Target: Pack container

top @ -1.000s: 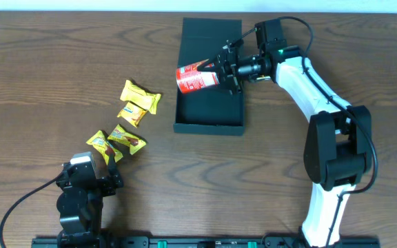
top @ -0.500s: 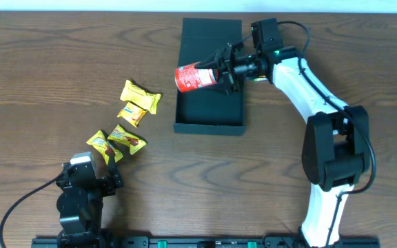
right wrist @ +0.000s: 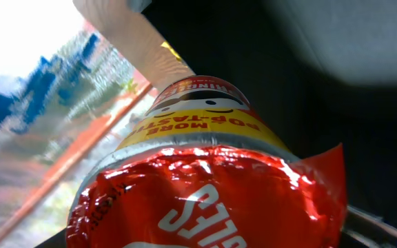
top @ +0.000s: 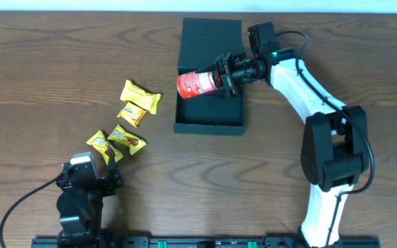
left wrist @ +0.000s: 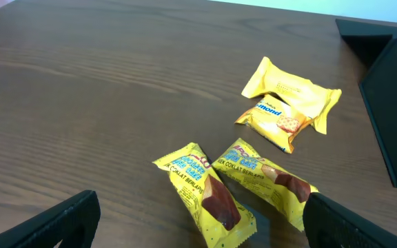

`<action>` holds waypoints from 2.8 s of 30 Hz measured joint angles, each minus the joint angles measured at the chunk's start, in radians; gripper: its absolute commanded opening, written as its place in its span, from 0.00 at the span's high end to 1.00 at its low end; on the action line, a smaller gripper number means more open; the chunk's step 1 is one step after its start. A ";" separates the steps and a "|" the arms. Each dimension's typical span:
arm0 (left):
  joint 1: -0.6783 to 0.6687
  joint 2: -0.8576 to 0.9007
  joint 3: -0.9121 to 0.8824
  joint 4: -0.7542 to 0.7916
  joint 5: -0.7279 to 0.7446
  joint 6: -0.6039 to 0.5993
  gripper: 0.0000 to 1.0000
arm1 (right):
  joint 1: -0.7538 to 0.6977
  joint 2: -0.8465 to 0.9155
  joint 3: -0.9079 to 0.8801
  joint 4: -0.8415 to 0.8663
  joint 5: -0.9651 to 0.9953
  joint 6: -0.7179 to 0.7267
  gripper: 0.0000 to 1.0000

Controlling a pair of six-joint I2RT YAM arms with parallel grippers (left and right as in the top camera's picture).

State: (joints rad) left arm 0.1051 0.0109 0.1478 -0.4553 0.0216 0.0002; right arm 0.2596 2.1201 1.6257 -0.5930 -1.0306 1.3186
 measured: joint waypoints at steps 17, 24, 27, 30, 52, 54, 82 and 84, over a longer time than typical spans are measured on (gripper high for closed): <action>0.000 0.000 0.000 0.000 0.000 0.000 0.05 | 0.003 0.000 0.000 0.037 0.035 0.194 0.06; 0.000 0.000 0.000 0.002 0.000 0.000 0.05 | 0.004 0.000 -0.012 0.390 -0.043 0.207 0.33; 0.000 0.000 0.000 0.000 0.000 0.000 0.05 | 0.008 0.000 -0.012 0.666 -0.109 0.198 0.56; 0.000 0.000 0.000 0.001 0.000 0.000 0.05 | 0.027 -0.008 -0.012 0.955 -0.177 0.179 0.74; 0.000 0.000 0.000 0.002 0.000 0.000 0.05 | 0.081 -0.060 -0.011 1.047 -0.241 -0.124 0.01; 0.000 0.000 0.000 0.002 0.000 0.000 0.05 | 0.081 -0.060 -0.011 1.046 -0.192 -0.156 0.01; 0.000 -0.001 0.000 0.002 0.000 0.000 0.05 | 0.139 -0.073 0.345 -0.236 0.932 -1.007 0.98; 0.000 -0.001 0.000 0.002 0.000 0.000 0.05 | 0.153 -0.069 0.307 -0.215 0.958 -1.009 0.98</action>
State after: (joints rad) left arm 0.1051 0.0101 0.1474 -0.4534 0.0212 0.0002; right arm 0.4126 2.0510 1.9331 -0.8078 -0.0727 0.3096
